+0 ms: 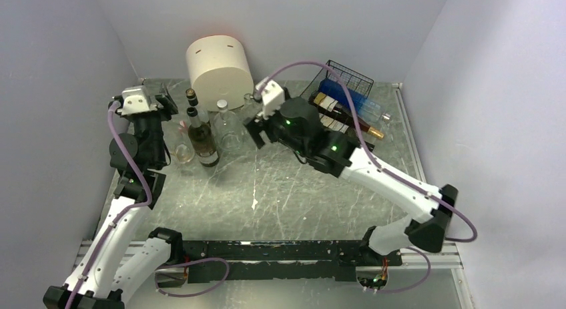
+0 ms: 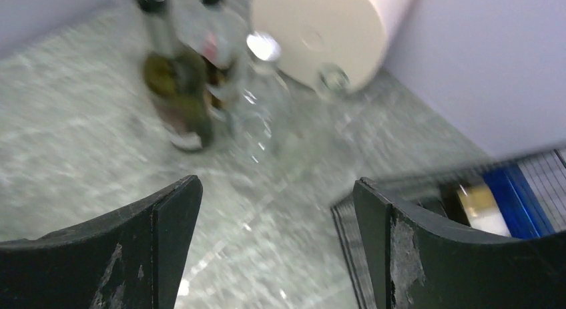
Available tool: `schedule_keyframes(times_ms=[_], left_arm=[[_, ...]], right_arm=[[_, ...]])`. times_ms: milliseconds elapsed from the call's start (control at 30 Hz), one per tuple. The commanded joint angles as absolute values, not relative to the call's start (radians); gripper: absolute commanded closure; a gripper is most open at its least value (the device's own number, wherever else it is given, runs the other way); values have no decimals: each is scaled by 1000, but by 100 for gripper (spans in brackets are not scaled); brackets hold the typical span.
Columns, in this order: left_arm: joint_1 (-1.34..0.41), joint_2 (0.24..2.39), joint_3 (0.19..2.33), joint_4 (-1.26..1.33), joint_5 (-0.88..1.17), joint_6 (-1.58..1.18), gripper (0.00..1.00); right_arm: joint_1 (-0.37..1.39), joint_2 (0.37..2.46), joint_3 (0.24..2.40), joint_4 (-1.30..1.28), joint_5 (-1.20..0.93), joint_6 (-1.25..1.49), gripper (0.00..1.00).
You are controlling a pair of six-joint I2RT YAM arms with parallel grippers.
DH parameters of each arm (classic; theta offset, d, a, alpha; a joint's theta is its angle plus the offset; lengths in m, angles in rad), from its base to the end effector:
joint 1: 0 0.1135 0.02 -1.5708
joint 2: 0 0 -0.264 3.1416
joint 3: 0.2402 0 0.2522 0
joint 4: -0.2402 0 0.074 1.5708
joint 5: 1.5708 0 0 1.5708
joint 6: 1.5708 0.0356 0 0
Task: Take the wine bottle off the wine rack
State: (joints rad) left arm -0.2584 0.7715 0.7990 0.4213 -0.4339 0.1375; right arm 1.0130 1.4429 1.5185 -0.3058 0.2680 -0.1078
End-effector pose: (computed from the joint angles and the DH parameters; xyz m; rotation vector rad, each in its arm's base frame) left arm 0.1679 -0.0289 0.4104 -0.1622 1.1559 0.1364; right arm 0.1835 0.2763 0.4290 -0.7941 1.6276 0.4060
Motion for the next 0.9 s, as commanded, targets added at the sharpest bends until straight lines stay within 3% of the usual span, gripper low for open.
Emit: schedule_keyframes(times_ms=[0, 267, 500, 867], left_arm=[[-250, 785, 816, 422, -410, 127, 27], [-250, 795, 819, 416, -398, 121, 28], [-250, 801, 819, 414, -394, 123, 29], [-283, 798, 822, 414, -381, 126, 30]], right_arm=[[921, 1332, 1348, -419, 448, -100, 12], [511, 1091, 1109, -412, 392, 7, 10], [190, 1140, 1063, -366, 548, 319, 9], [-154, 1292, 831, -127, 197, 804, 11]])
